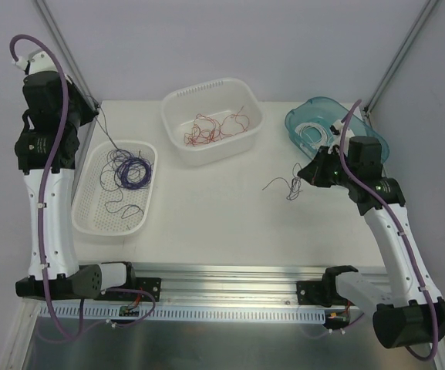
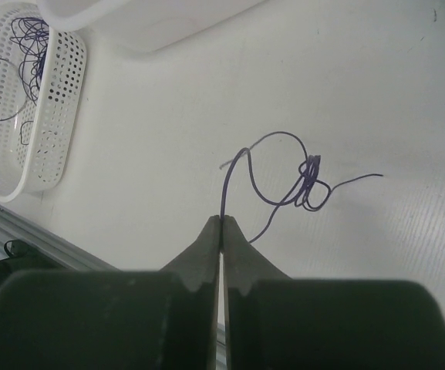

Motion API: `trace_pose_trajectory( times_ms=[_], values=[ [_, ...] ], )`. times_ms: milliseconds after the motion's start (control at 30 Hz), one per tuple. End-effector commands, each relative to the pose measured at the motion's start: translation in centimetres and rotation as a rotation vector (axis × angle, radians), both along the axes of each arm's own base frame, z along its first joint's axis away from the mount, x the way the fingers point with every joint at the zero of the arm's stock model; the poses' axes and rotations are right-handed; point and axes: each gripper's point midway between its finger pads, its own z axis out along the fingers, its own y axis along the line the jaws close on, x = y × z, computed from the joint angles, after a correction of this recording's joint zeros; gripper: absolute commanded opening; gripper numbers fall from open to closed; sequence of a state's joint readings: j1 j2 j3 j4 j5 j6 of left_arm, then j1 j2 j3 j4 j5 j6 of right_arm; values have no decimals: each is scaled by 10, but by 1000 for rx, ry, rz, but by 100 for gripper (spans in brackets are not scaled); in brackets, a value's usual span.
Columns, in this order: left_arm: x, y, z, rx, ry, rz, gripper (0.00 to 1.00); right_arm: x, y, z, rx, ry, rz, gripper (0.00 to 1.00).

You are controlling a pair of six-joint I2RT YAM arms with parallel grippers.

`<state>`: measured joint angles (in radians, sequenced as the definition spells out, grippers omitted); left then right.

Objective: Untangle the cables

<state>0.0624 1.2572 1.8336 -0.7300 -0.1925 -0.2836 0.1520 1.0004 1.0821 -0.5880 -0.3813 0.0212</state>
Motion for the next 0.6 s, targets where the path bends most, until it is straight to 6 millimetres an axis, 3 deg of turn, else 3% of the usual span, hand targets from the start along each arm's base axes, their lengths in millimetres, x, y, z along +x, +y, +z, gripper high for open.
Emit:
trace_pose_trajectory(
  times_ms=[0, 67, 100, 167, 200, 300, 333, 367, 400, 433, 467, 500, 567],
  values=[
    [7, 11, -17, 21, 26, 36, 0, 3, 9, 7, 14, -37, 50, 1],
    [10, 15, -30, 36, 51, 53, 0, 3, 11, 8, 16, -38, 57, 1],
    [12, 17, -51, 40, 101, 59, 0, 3, 13, 9, 21, -44, 65, 1],
    [14, 25, -73, 53, 150, 93, 0, 1, 17, 10, 34, -45, 89, 1],
    [14, 28, -99, 56, 212, 107, 0, 1, 19, 12, 41, -51, 100, 1],
    [13, 33, -144, 63, 319, 129, 23, -1, 29, 17, 50, -87, 176, 1],
    [13, 32, -152, 61, 339, 121, 40, -4, 34, 20, 64, -96, 207, 1],
    [15, 25, -157, 45, 349, 84, 49, -6, 39, 24, 71, -109, 234, 1],
    [15, 6, -167, -14, 358, -8, 70, -10, 49, 33, 93, -145, 296, 1],
    [15, 6, -167, -14, 358, -9, 70, -12, 51, 34, 101, -144, 310, 1],
    [15, -4, -165, -40, 346, -55, 80, -13, 55, 36, 110, -152, 328, 1],
    [16, -27, -167, -101, 340, -158, 83, -14, 61, 40, 121, -172, 355, 1],
    [15, -54, -163, -154, 315, -275, 88, -18, 70, 45, 146, -187, 399, 1]
  ],
)
